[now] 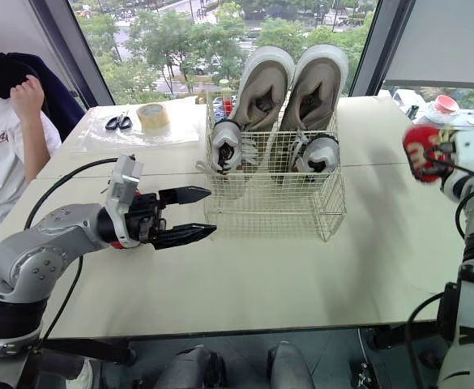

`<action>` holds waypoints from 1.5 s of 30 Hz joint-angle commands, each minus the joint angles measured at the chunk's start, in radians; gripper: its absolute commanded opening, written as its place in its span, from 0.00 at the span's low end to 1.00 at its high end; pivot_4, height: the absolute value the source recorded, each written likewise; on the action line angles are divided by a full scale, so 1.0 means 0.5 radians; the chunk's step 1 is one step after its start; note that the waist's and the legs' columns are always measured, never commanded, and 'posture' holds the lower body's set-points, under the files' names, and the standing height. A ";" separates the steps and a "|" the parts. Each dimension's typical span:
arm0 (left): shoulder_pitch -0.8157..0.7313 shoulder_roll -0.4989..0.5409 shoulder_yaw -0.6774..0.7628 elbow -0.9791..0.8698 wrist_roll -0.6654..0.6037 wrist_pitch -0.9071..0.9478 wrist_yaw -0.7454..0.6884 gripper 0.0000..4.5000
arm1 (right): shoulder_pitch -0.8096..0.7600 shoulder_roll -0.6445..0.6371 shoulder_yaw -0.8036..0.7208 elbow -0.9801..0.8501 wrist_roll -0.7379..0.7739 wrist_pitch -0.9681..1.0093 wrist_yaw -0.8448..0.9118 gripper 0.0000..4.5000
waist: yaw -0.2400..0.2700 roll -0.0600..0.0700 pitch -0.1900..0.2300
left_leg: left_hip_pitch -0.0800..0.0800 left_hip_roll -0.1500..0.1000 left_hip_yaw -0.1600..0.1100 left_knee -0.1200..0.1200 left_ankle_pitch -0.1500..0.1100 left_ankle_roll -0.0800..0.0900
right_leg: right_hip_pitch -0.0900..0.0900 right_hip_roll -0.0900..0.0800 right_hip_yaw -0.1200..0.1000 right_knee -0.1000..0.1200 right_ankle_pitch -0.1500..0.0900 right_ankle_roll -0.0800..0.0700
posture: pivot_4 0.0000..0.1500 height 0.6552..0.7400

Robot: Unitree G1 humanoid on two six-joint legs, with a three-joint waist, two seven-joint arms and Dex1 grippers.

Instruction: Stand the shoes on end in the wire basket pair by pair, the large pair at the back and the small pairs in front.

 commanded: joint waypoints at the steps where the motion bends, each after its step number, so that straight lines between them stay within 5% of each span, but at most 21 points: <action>1: -0.137 -0.008 0.067 0.114 -0.112 0.054 -0.063 1.00 | 0.206 -0.021 -0.231 -1.018 0.264 0.119 0.094 0.01 | 0.009 -0.002 0.002 | 0.000 0.000 -0.002 -0.003 0.000 -0.002 | -0.001 0.001 0.000 0.000 -0.002 -0.001 | 1.00 1.00; 5: -0.365 -0.030 0.059 0.391 -0.171 0.149 -0.189 1.00 | 0.366 -0.078 -0.359 -1.670 0.442 0.158 0.203 0.01 | 0.006 -0.014 0.009 | 0.003 -0.002 -0.006 -0.013 -0.001 0.001 | -0.001 0.002 -0.003 -0.001 -0.003 -0.003 | 1.00 1.00; 12: -0.753 -0.045 0.008 0.890 -0.095 0.233 -0.492 1.00 | 0.425 -0.340 -0.336 -2.134 0.423 0.004 0.452 0.01 | 0.002 -0.037 0.023 | 0.005 -0.004 -0.008 -0.013 -0.002 0.003 | 0.002 0.001 -0.003 -0.003 -0.009 -0.016 | 1.00 1.00; 23: -1.075 -0.098 0.026 1.220 -0.067 0.397 -0.749 1.00 | 0.547 -0.337 0.009 -2.020 0.033 -1.073 0.847 0.01 | -0.001 -0.058 0.038 | 0.002 -0.004 -0.008 -0.013 -0.003 0.004 | 0.001 0.000 -0.003 -0.006 -0.011 -0.018 | 1.00 1.00; 32: -1.029 -0.152 0.000 1.140 -0.054 0.465 -0.733 1.00 | 0.447 -0.280 0.220 -1.967 -0.050 -1.292 0.872 0.01 | -0.001 -0.065 0.045 | 0.003 -0.004 -0.009 -0.013 -0.002 0.004 | 0.001 -0.001 -0.003 -0.005 -0.011 -0.018 | 1.00 1.00; 38: -0.922 -0.157 0.050 1.036 -0.088 0.533 -0.683 0.34 | 0.392 -0.278 0.256 -1.951 -0.016 -1.182 0.874 0.00 | -0.001 -0.066 0.049 | 0.002 -0.003 -0.009 -0.013 -0.002 0.004 | 0.000 -0.001 -0.002 -0.005 -0.011 -0.019 | 1.00 1.00; 41: -0.883 -0.180 0.125 1.020 -0.148 0.577 -0.592 0.06 | 0.414 -0.286 0.230 -1.988 0.090 -0.933 0.855 0.25 | 0.000 -0.067 0.051 | 0.002 -0.003 -0.010 -0.013 -0.002 0.003 | 0.000 -0.002 -0.001 -0.004 -0.012 -0.019 | 1.00 1.00; 45: -0.765 -0.284 0.315 0.946 -0.293 0.635 -0.336 0.04 | 0.533 -0.364 -0.004 -2.189 1.063 0.143 0.611 0.71 | 0.009 -0.068 0.052 | 0.001 -0.004 -0.011 -0.013 -0.002 0.003 | 0.000 -0.011 -0.002 -0.004 -0.012 -0.020 | 1.00 1.00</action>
